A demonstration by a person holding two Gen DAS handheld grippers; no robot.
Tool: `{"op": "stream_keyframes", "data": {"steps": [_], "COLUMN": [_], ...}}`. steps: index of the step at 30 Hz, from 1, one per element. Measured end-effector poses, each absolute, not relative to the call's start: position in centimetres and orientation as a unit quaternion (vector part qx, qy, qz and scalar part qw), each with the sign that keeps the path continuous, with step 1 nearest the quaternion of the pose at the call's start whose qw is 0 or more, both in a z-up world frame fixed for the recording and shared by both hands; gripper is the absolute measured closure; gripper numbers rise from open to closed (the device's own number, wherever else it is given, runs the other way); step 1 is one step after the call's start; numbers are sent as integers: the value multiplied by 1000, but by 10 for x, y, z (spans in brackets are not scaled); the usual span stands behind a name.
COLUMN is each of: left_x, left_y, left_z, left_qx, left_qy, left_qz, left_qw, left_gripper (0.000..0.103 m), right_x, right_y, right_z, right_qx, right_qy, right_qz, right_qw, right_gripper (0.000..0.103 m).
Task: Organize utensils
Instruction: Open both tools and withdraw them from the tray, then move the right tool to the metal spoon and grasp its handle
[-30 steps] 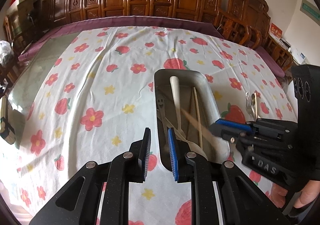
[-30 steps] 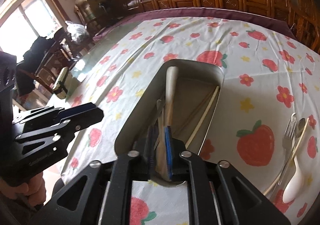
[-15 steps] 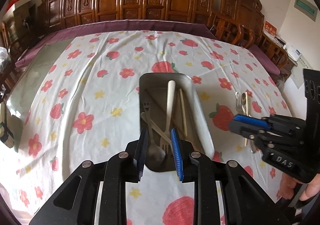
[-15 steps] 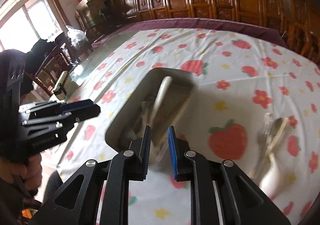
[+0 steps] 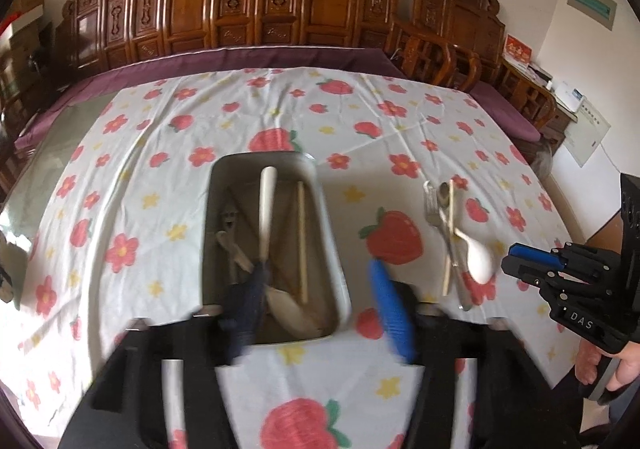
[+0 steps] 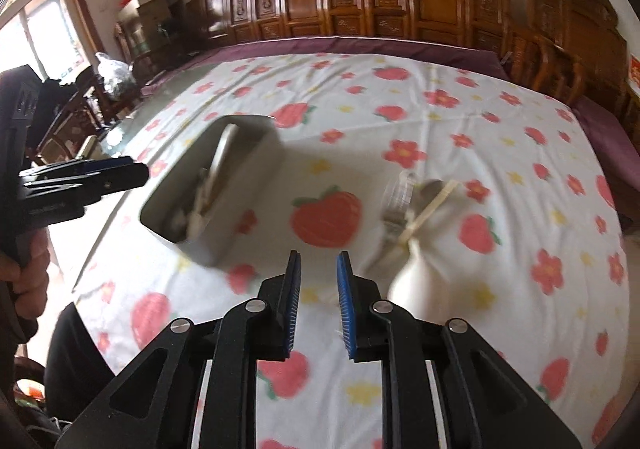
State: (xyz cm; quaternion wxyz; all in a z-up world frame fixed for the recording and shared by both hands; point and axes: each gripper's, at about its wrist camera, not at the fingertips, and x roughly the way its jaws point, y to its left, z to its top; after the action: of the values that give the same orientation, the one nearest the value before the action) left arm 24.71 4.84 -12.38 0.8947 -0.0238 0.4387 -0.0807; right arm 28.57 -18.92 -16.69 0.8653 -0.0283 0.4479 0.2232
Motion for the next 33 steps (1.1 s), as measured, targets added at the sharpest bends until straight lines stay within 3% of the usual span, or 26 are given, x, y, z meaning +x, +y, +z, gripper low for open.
{"op": "stream_keyframes", "data": {"steps": [9, 33], "left_x": [251, 245], "left_y": [7, -33], "left_z": [-135, -178], "left_qx": [-14, 4], "left_qy": [442, 482], "left_qz": [-104, -131], "left_qw": [891, 866], "left_gripper": [22, 22], "right_x": [296, 351], "right_y": [-240, -196], "right_z": [-186, -242], "right_qx": [-7, 12], "right_qy": [463, 526], "right_qz": [182, 189], "right_qw": [867, 829], "right_gripper": [75, 75]}}
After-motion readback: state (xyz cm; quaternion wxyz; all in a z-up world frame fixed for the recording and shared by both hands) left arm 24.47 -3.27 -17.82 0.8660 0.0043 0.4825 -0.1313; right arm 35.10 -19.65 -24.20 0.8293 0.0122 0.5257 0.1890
